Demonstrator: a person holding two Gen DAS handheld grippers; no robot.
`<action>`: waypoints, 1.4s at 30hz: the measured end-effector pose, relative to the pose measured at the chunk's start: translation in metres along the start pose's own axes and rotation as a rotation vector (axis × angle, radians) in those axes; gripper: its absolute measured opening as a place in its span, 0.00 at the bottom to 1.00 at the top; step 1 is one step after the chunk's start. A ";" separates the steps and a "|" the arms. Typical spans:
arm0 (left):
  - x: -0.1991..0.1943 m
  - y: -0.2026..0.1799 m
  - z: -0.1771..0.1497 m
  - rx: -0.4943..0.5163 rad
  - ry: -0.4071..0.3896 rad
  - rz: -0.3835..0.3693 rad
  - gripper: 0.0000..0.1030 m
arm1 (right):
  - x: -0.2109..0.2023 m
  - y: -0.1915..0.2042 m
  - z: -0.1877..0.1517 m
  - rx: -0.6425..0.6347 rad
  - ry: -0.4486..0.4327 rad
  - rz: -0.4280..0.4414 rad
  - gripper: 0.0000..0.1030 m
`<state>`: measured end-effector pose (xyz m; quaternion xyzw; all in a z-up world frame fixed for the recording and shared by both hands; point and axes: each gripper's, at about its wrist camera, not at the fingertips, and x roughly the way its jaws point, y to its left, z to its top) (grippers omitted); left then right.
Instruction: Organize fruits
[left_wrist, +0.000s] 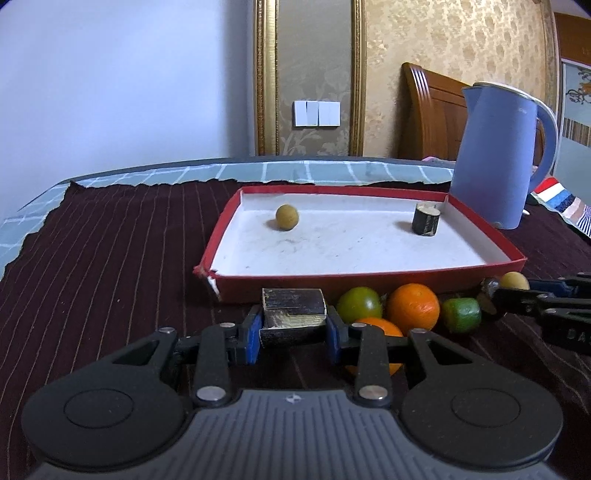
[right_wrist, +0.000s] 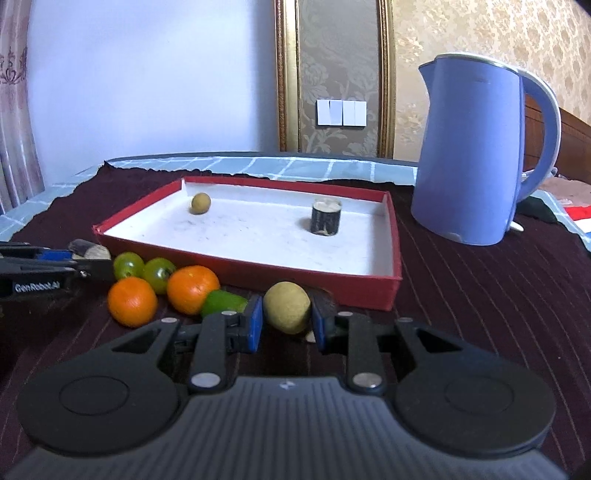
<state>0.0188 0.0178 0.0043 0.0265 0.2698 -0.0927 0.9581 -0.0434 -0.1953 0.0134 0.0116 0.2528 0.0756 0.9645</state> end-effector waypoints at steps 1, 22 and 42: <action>0.001 -0.002 0.001 0.003 -0.001 -0.002 0.33 | 0.001 0.001 0.001 0.004 -0.002 0.002 0.25; 0.030 -0.042 0.038 0.079 -0.005 -0.005 0.33 | 0.025 -0.004 0.025 0.081 -0.030 -0.035 0.26; 0.051 -0.045 0.050 0.088 0.027 0.022 0.33 | 0.039 -0.003 0.043 0.056 -0.031 -0.042 0.26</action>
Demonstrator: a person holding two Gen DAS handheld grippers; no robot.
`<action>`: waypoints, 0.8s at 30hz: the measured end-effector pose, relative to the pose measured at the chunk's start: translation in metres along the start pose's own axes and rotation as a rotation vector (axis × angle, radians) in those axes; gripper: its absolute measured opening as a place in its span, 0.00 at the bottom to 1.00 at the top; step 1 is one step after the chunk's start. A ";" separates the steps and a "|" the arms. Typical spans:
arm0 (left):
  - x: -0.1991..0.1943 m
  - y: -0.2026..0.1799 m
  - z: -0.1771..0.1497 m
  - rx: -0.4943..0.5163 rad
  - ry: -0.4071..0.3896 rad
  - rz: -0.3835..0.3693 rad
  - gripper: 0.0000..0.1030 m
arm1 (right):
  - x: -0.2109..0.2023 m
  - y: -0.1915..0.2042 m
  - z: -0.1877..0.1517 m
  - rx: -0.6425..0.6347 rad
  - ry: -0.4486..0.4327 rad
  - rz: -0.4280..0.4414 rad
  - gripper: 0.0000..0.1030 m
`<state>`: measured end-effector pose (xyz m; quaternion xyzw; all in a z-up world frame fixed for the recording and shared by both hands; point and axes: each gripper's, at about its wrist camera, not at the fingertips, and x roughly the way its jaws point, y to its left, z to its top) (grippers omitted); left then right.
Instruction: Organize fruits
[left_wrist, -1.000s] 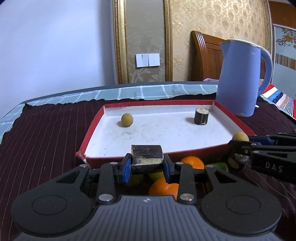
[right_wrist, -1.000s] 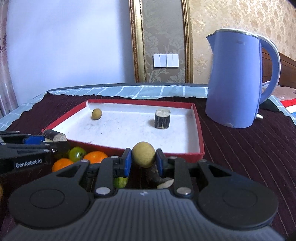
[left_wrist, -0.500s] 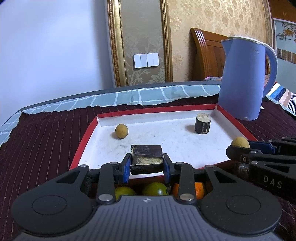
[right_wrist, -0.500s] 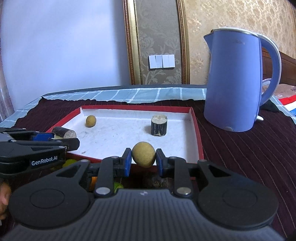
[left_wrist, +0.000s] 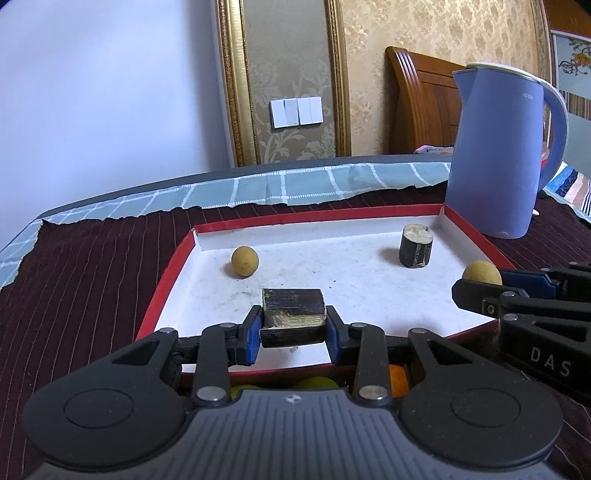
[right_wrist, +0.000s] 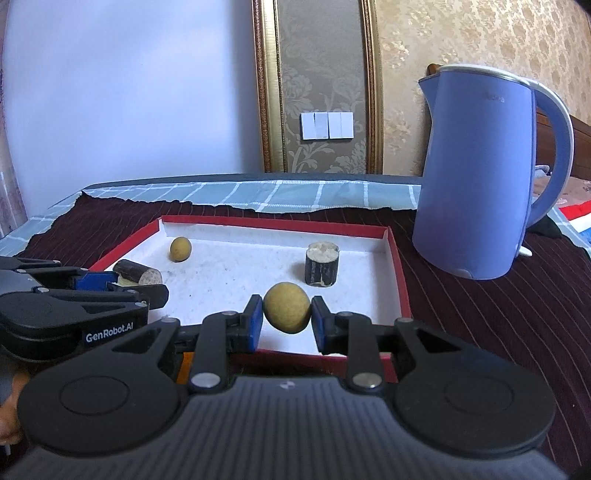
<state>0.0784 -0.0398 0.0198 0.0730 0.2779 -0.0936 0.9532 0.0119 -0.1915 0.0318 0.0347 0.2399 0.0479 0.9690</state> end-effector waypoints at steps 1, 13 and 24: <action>0.001 0.000 0.001 0.003 0.000 0.003 0.33 | 0.000 0.000 0.000 0.000 0.000 0.002 0.26; 0.012 0.000 0.009 0.002 0.012 0.021 0.33 | 0.011 0.002 0.010 -0.012 0.006 0.006 0.26; 0.021 -0.001 0.016 0.003 0.020 0.037 0.33 | 0.018 0.001 0.017 -0.023 0.010 0.000 0.26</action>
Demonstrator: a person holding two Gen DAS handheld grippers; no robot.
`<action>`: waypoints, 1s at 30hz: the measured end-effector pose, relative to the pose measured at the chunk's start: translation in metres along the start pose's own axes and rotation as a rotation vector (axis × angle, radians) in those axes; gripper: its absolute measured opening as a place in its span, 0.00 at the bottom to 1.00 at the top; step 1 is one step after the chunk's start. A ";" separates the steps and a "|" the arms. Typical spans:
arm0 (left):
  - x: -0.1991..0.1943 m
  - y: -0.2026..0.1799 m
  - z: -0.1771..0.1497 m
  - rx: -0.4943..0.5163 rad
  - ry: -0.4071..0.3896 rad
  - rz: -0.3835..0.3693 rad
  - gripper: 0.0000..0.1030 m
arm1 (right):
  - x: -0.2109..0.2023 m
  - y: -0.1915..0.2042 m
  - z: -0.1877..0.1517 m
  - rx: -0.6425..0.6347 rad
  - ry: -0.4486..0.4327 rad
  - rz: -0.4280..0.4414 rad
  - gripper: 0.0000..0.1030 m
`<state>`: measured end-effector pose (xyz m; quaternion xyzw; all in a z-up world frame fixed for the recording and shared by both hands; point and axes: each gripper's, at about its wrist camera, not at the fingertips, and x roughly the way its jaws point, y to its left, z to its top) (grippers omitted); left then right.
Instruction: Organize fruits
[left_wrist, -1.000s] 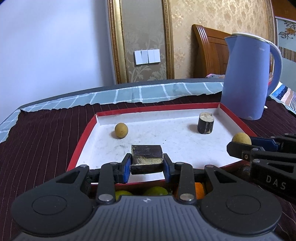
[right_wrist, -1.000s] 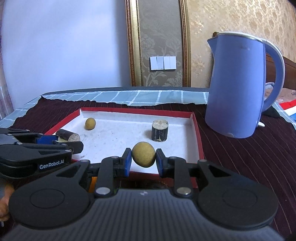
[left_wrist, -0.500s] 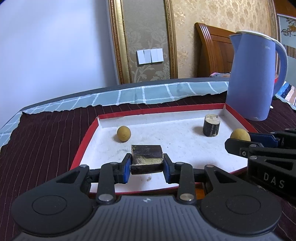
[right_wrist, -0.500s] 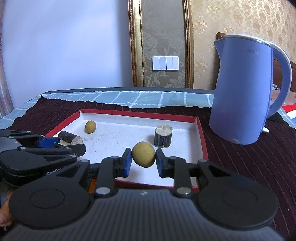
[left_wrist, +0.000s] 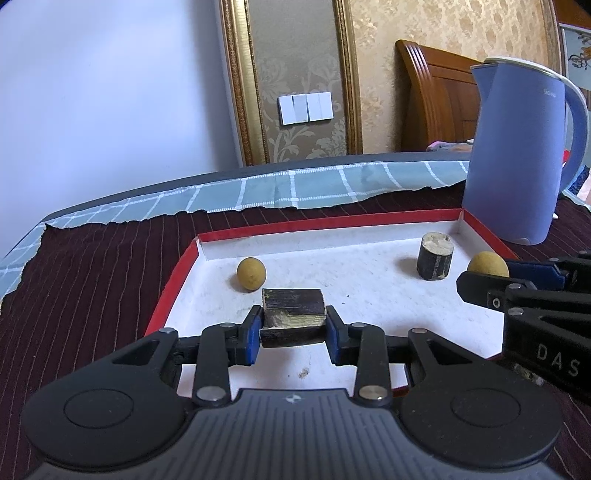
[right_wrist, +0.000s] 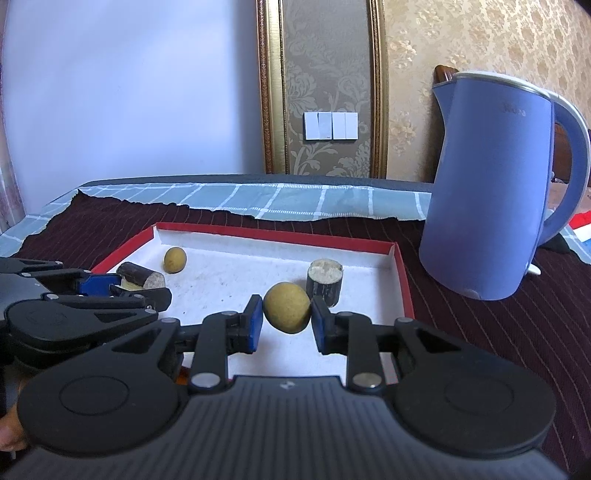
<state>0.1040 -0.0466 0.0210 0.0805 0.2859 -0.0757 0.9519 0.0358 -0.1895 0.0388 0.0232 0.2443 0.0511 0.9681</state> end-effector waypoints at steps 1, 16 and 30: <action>0.001 0.000 0.000 -0.002 0.002 0.001 0.33 | 0.001 0.000 0.001 -0.001 0.000 0.000 0.26; 0.021 0.003 0.011 -0.002 0.023 0.031 0.33 | 0.020 -0.004 0.010 -0.001 0.023 0.002 0.26; 0.041 0.005 0.016 0.005 0.048 0.059 0.33 | 0.038 -0.005 0.015 0.002 0.042 -0.006 0.26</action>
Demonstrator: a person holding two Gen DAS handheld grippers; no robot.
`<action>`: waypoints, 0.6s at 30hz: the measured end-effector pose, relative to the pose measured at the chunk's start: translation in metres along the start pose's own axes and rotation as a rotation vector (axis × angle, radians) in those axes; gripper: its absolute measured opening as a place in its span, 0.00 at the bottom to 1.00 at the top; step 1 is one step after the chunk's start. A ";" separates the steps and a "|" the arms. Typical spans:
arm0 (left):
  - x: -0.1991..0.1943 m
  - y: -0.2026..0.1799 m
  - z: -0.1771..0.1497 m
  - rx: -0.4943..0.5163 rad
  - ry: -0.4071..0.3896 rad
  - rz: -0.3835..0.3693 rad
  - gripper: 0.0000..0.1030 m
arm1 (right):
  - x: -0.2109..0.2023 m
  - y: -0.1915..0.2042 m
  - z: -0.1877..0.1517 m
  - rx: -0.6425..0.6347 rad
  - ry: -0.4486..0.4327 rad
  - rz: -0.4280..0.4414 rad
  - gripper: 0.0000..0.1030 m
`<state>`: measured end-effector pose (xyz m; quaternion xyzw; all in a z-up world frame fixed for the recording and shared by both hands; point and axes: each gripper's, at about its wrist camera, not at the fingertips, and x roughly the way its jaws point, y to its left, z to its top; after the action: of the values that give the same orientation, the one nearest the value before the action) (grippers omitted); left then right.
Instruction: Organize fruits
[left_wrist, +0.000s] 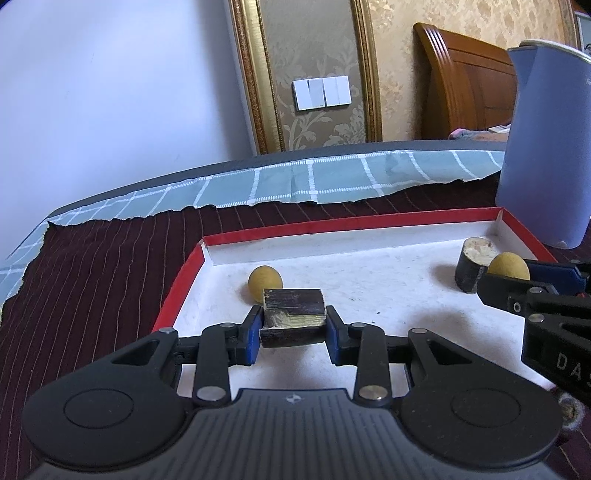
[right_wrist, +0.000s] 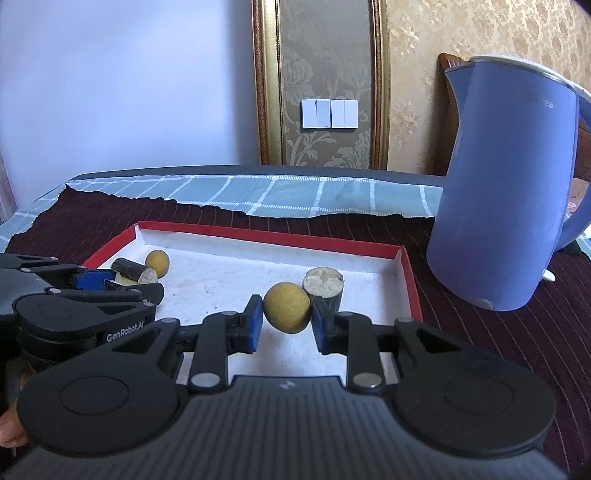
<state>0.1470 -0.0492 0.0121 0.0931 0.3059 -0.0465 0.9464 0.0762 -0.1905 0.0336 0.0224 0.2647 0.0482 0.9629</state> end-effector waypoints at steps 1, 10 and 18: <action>0.001 0.000 0.001 0.002 0.000 0.004 0.33 | 0.001 0.000 0.001 -0.001 0.001 0.000 0.26; 0.011 -0.001 0.005 0.004 0.008 0.020 0.33 | 0.007 0.000 0.003 0.005 0.002 0.000 0.26; 0.015 -0.002 0.011 0.002 0.001 0.024 0.33 | 0.013 -0.002 0.005 0.000 0.004 -0.001 0.26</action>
<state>0.1648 -0.0535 0.0114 0.0976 0.3053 -0.0354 0.9466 0.0898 -0.1909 0.0312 0.0222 0.2665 0.0478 0.9624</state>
